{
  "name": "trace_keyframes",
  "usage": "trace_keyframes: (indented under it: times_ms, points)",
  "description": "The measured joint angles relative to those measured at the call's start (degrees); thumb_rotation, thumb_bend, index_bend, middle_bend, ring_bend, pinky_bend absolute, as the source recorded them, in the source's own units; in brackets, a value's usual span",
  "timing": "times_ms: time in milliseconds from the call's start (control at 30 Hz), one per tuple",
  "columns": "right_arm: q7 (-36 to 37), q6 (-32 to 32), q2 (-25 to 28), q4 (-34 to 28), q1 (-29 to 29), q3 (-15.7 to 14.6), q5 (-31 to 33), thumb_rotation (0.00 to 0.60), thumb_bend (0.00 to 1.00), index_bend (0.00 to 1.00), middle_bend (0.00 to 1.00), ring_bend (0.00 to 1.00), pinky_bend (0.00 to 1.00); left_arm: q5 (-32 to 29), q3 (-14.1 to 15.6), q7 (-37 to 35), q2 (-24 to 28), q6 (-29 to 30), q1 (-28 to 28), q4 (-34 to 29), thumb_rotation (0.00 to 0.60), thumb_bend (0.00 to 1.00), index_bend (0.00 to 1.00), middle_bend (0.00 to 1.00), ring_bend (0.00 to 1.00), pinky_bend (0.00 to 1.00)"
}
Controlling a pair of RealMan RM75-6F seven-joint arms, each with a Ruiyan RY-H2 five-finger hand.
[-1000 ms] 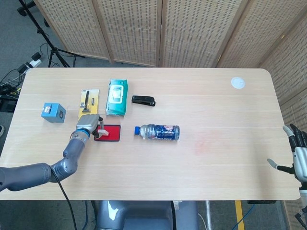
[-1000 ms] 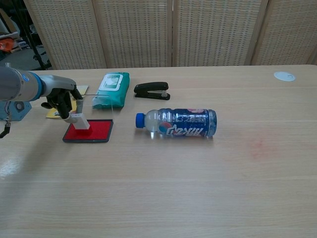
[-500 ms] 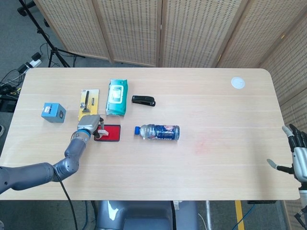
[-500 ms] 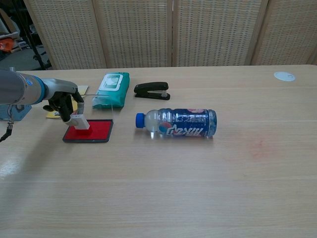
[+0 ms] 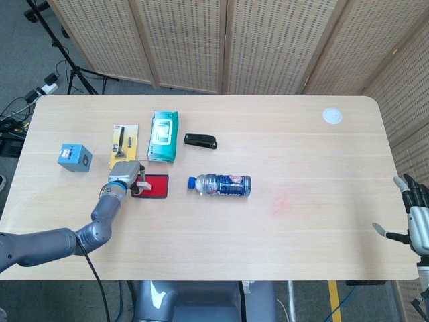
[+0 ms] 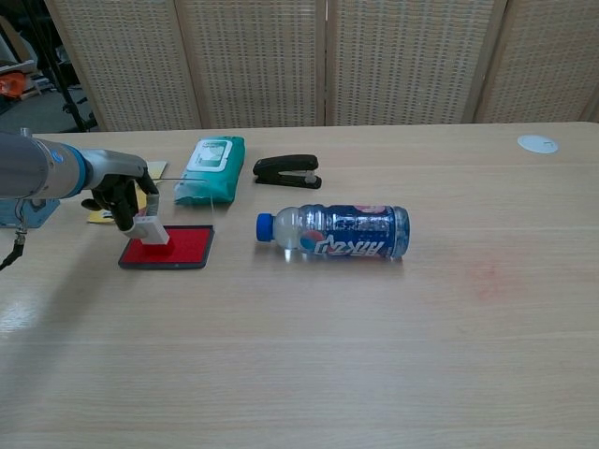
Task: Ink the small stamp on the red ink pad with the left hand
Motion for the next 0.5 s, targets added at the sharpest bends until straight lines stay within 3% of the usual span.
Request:
trace_keyframes:
  times_ms: [500]
  points:
    - [0.00,0.03,-0.01,-0.02,-0.02,-0.05,-0.07,0.600,0.00,0.00,0.00,0.00,0.00,-0.83,-0.57,0.30,1.05,0.53,-0.08,-0.95,0.600,0.48,0.62,0.97,0.99,0.90]
